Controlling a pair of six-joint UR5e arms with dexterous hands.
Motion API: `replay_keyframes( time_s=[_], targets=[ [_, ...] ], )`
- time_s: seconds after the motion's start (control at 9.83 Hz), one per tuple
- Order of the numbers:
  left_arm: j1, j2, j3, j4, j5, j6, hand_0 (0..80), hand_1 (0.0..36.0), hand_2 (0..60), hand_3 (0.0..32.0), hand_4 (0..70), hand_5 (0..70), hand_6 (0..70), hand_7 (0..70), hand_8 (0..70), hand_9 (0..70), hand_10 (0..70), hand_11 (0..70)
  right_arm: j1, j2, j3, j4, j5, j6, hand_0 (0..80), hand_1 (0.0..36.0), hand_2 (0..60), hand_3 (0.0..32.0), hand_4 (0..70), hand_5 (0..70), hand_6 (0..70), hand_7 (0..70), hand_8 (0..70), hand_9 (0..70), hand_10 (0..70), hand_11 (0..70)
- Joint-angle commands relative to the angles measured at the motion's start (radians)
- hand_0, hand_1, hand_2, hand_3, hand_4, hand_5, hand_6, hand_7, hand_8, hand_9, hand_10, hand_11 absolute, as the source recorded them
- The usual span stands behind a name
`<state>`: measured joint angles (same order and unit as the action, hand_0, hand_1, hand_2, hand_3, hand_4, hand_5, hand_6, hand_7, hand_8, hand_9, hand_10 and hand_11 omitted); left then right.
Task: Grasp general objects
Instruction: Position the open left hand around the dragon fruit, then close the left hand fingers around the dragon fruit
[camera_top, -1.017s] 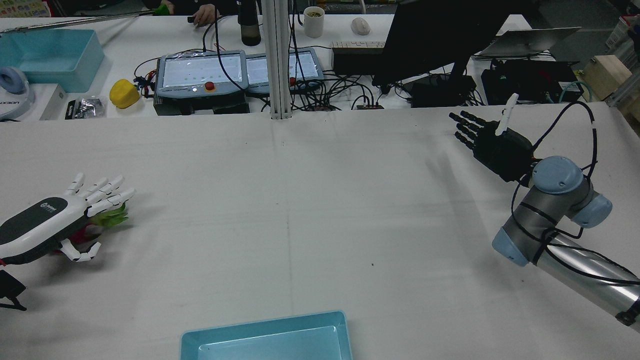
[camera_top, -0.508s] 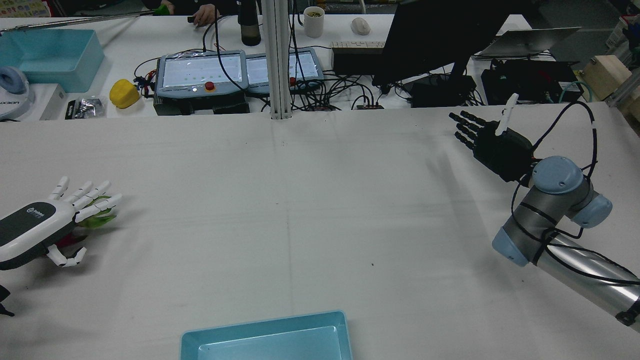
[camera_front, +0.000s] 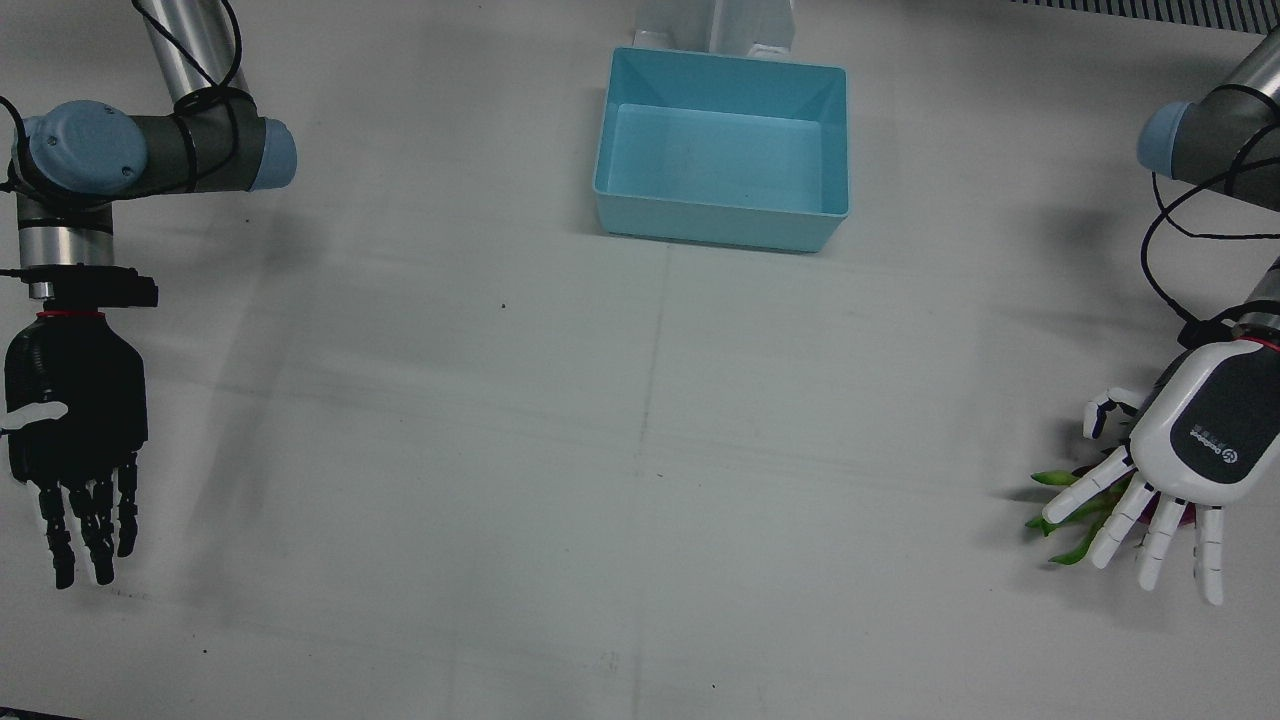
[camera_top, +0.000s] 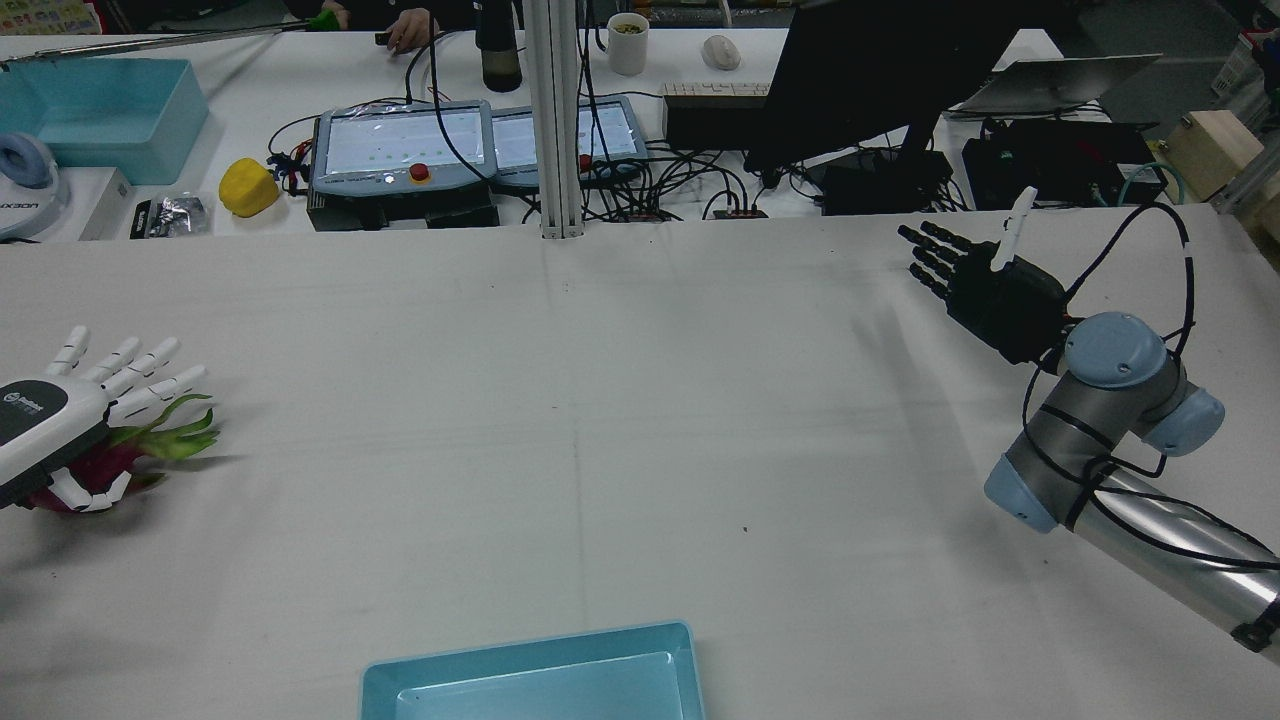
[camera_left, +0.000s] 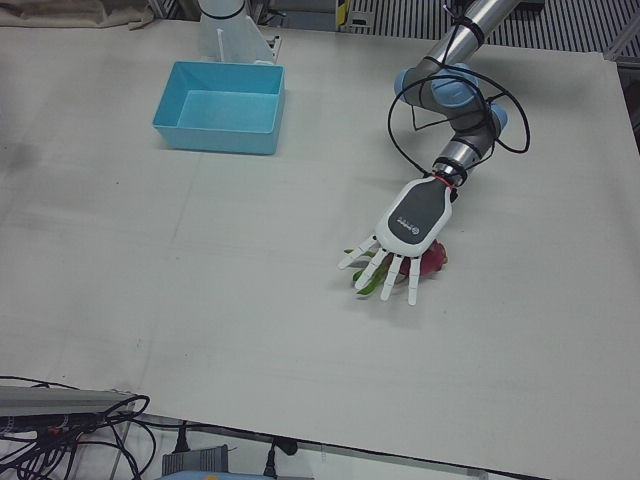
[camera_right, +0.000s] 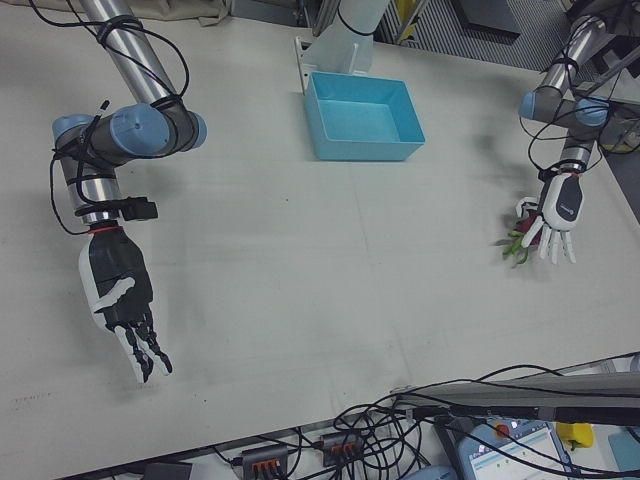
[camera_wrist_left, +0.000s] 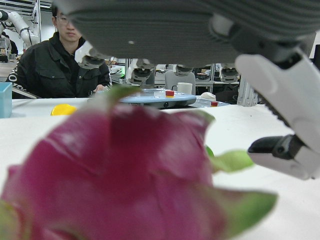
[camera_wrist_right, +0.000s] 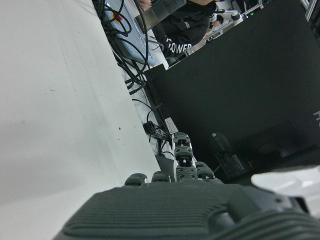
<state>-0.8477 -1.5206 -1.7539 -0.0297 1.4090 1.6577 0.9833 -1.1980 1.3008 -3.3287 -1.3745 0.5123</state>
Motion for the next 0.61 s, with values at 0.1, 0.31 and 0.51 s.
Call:
replay_keyframes(
  time_s=[0.1, 0.31, 0.51],
  targets=[
    [-0.102, 0.005, -0.081, 0.103, 0.097, 0.104, 13.0, 18.8, 60.0, 32.0, 0.0, 0.0, 0.0, 0.0, 0.0, 0.0, 0.0, 0.0, 0.000, 0.000, 0.000, 0.000, 0.000, 0.000, 0.0, 0.0, 0.0, 0.0, 0.0, 0.0, 0.0, 0.0, 0.0, 0.0, 0.0, 0.0],
    [-0.099, -0.001, -0.081, 0.145, 0.097, 0.194, 0.0, 11.0, 60.0, 32.0, 0.0, 0.0, 0.0, 0.0, 0.0, 0.0, 0.0, 0.0, 0.000, 0.000, 0.000, 0.000, 0.000, 0.000, 0.0, 0.0, 0.0, 0.0, 0.0, 0.0, 0.0, 0.0, 0.0, 0.0, 0.0, 0.0],
    [-0.053, -0.004, -0.084, 0.192, 0.096, 0.214, 0.0, 11.6, 60.0, 32.0, 0.0, 0.0, 0.0, 0.0, 0.0, 0.0, 0.0, 0.0, 0.000, 0.000, 0.000, 0.000, 0.000, 0.000, 0.0, 0.0, 0.0, 0.0, 0.0, 0.0, 0.0, 0.0, 0.0, 0.0, 0.0, 0.0]
  ],
)
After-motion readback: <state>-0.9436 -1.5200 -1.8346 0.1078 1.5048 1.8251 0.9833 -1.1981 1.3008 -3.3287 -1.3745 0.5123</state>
